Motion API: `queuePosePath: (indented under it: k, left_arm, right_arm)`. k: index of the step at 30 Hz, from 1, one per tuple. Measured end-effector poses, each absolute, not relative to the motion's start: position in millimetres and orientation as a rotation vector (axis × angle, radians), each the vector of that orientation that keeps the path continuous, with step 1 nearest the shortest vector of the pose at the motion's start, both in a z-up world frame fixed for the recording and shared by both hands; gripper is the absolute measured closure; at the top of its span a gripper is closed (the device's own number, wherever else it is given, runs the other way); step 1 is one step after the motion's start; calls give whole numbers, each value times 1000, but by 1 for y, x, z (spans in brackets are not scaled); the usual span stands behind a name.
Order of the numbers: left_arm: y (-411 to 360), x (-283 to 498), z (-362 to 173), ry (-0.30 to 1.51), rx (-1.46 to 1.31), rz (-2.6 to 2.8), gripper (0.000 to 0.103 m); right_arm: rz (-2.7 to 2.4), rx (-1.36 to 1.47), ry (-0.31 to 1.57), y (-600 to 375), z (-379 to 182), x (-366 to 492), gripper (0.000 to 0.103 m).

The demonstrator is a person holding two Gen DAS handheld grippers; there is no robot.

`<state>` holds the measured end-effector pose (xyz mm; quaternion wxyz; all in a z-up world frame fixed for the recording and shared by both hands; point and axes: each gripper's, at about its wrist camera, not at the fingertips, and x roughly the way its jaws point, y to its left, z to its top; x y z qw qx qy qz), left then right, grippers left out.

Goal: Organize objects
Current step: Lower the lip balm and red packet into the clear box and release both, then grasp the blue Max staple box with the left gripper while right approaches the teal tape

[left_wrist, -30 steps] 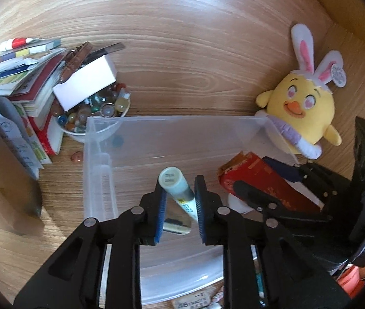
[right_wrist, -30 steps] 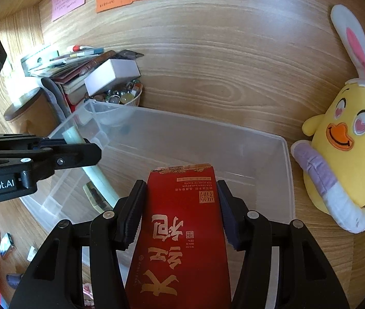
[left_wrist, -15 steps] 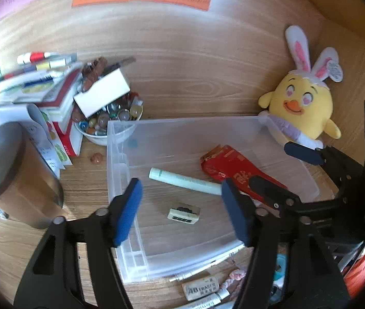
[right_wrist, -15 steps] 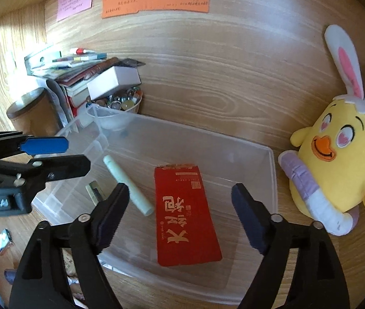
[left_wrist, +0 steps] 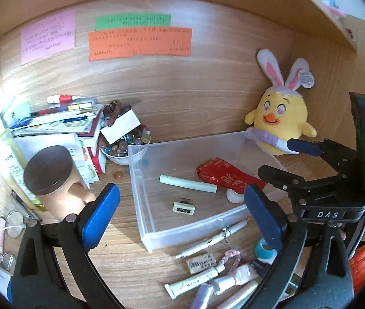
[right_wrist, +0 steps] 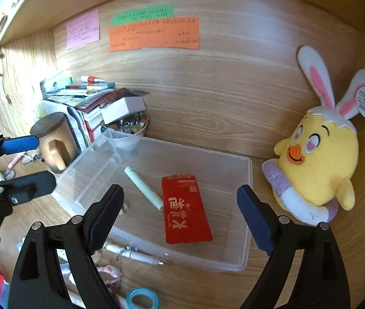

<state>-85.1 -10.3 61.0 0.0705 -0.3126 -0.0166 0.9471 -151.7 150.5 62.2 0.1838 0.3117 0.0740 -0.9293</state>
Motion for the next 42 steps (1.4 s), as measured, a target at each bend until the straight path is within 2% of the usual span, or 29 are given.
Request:
queuePosePath:
  k: [6, 11, 29, 34, 41, 42]
  left_arm:
    - [-21, -62, 59, -52, -915, 2873, 3]
    - [-34, -54, 45, -81, -970, 2871, 3]
    - [-65, -21, -37, -99, -1313, 2785, 3]
    - [-68, -10, -50, -101, -1359, 2757, 3]
    - [-73, 2, -64, -94, -1407, 2744, 3]
    - [-74, 3, -65, -99, -1409, 2745, 7]
  right_arm:
    - [-2665, 835, 240, 153, 65, -125, 13]
    - [-2691, 816, 263, 155, 60, -107, 4]
    - [-2611, 1125, 154, 170, -13, -88, 5]
    - [-2576, 1171, 82, 177, -22, -89, 7]
    - [-2490, 1219, 9, 182, -27, -93, 27]
    - [-2483, 1225, 10, 183, -27, -94, 28]
